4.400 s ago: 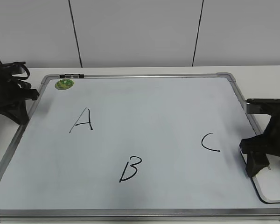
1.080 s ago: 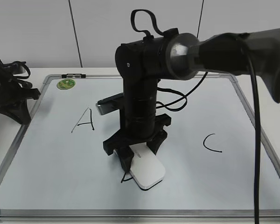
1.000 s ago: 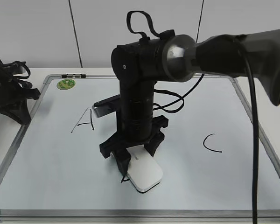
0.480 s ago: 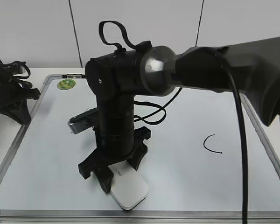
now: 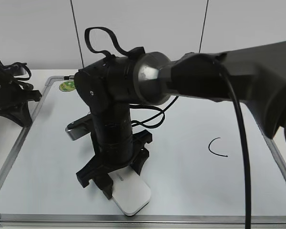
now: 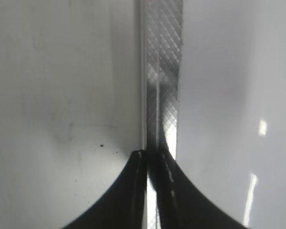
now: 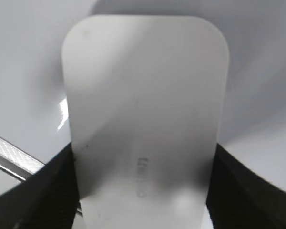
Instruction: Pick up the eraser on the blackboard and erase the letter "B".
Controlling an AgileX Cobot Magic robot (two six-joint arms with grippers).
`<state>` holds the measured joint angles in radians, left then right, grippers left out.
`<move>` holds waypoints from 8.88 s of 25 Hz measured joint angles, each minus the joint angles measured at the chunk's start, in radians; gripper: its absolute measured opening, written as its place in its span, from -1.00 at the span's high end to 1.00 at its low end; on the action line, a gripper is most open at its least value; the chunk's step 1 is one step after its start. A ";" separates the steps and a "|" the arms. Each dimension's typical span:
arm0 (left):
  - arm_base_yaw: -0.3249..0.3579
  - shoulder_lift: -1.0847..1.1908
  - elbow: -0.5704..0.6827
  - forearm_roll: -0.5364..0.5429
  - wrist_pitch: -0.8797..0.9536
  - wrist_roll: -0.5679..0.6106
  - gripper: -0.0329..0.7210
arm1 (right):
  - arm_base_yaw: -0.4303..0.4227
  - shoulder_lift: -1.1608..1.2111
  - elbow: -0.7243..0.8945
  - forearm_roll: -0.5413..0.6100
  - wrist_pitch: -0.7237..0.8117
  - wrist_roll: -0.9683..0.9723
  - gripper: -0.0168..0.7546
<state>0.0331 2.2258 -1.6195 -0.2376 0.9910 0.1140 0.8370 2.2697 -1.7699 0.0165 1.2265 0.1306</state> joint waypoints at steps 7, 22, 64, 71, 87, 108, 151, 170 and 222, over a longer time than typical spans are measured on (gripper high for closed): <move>0.000 0.000 0.000 -0.007 -0.002 0.001 0.83 | 0.001 0.000 0.000 -0.016 0.000 0.030 -0.40; 0.000 0.000 0.000 -0.012 -0.003 0.002 0.83 | 0.001 0.000 -0.002 -0.054 0.002 0.068 -0.40; -0.002 0.000 -0.001 -0.002 0.002 0.002 0.83 | -0.575 -0.173 0.015 -0.205 -0.009 0.085 -0.40; -0.002 0.000 -0.001 -0.002 0.002 0.002 0.83 | -0.714 -0.173 0.015 -0.113 -0.009 -0.014 -0.40; -0.002 0.000 -0.001 -0.002 0.004 0.002 0.83 | -0.824 -0.064 0.015 0.013 -0.009 -0.131 -0.40; -0.002 0.000 -0.001 -0.002 0.004 0.002 0.83 | -0.824 -0.058 0.015 0.015 -0.009 -0.136 -0.41; -0.023 -0.315 -0.042 0.116 0.101 -0.065 -0.50 | -0.813 -0.371 0.002 0.020 -0.002 -0.057 -0.58; -0.126 -0.991 0.601 0.177 -0.212 -0.087 -0.50 | -0.665 -1.015 0.769 -0.124 -0.404 0.145 -0.57; -0.170 -2.117 1.107 0.213 0.109 -0.114 -0.50 | -0.641 -2.086 1.280 -0.117 -0.085 0.022 -0.57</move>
<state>-0.1371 0.1088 -0.5125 -0.0249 1.0999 0.0000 0.1958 0.1834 -0.4900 -0.1003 1.1416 0.1526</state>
